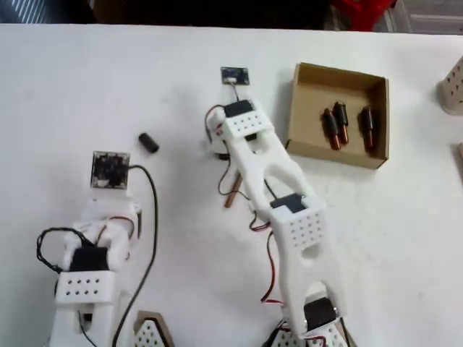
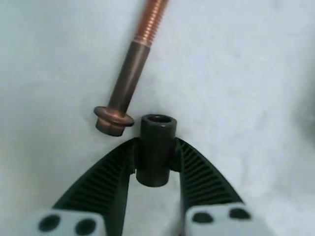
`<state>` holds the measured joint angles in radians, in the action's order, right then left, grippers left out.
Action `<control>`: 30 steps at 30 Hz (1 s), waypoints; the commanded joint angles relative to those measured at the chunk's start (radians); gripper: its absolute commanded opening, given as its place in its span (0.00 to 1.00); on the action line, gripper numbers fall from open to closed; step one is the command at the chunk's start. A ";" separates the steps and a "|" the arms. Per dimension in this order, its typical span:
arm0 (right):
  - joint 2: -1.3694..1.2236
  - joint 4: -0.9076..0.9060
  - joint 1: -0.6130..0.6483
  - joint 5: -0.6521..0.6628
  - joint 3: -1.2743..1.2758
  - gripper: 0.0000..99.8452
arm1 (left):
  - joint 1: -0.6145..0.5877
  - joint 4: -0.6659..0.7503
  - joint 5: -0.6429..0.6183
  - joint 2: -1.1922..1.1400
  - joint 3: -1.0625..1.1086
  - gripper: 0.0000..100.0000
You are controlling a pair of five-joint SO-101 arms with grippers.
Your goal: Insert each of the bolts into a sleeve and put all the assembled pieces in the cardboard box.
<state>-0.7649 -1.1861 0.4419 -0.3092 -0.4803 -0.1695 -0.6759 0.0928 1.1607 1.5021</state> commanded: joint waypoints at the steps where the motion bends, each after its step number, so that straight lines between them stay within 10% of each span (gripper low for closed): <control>1: 0.002 0.018 -0.005 -0.003 -0.015 0.04 | 0.015 -0.003 0.009 0.021 -0.011 0.02; 30: 0.412 -0.460 -0.038 0.137 0.118 0.02 | 0.015 0.074 0.006 0.019 0.020 0.02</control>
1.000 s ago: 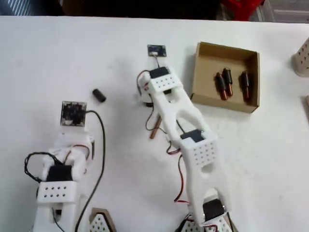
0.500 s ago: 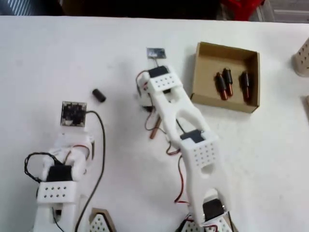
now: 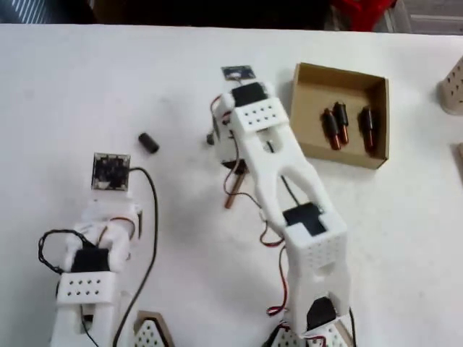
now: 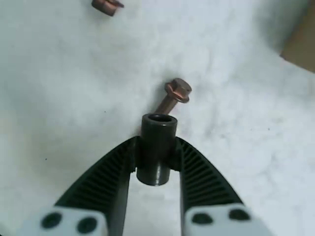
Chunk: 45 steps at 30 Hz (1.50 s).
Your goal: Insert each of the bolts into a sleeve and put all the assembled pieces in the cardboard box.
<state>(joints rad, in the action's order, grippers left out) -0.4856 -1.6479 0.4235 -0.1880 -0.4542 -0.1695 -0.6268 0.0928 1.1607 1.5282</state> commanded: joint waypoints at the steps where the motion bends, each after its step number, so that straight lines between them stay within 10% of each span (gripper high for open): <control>1: 0.166 0.024 -0.019 0.015 0.149 0.02 | 0.015 0.025 0.008 0.019 -0.006 0.02; 27: 1.026 0.765 -0.263 0.242 1.321 0.02 | 0.015 0.025 0.002 0.019 -0.003 0.02; 45: 1.075 1.193 -0.208 0.241 1.548 0.02 | 0.090 0.259 0.000 0.027 0.115 0.02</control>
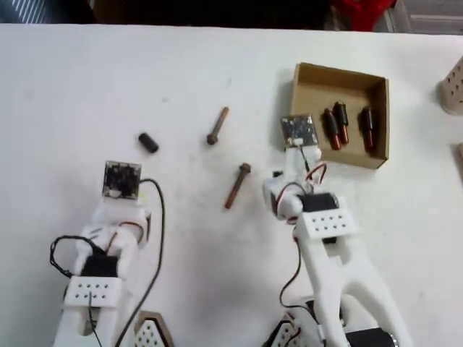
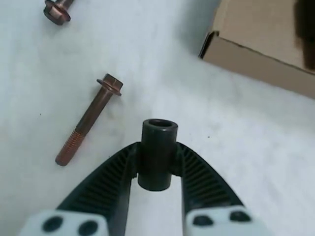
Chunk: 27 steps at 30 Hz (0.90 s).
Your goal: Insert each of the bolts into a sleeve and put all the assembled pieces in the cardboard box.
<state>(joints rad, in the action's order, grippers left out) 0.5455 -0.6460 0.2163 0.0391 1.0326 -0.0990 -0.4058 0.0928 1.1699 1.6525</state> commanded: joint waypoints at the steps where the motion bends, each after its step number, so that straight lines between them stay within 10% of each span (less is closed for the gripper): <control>1: 0.053 0.225 -0.007 0.014 0.083 0.02 | 0.019 0.038 0.000 0.018 -0.009 0.02; 27: 1.099 0.403 0.171 -0.118 0.664 0.02 | 0.022 0.049 -0.092 0.018 -0.017 0.02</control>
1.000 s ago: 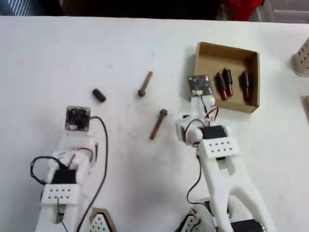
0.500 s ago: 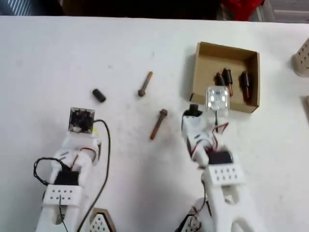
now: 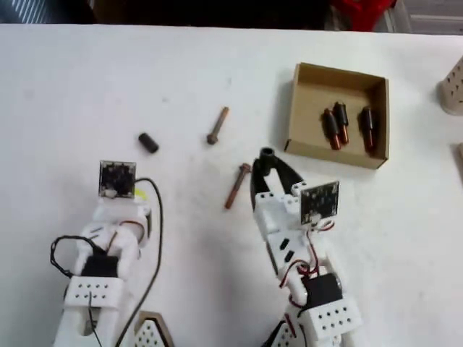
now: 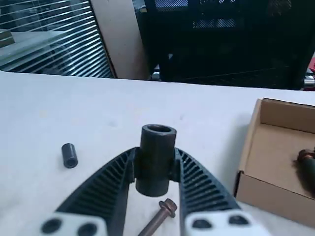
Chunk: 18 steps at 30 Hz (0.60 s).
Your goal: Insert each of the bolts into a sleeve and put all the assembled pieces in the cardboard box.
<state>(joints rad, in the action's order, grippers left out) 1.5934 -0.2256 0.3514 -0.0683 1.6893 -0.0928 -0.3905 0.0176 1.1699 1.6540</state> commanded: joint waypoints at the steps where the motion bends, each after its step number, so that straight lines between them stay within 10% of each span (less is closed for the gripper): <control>1: 0.051 -0.021 0.036 -0.011 0.008 0.02 | 0.022 0.034 -0.017 0.018 -0.026 0.02; 18: 0.059 -0.162 -0.102 0.094 0.008 0.02 | 0.493 0.077 -0.219 -0.120 -0.388 0.02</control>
<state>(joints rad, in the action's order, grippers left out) 1.6226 -0.3882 0.3053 0.0084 1.6893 0.3245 -0.3030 -0.1588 1.1331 1.4024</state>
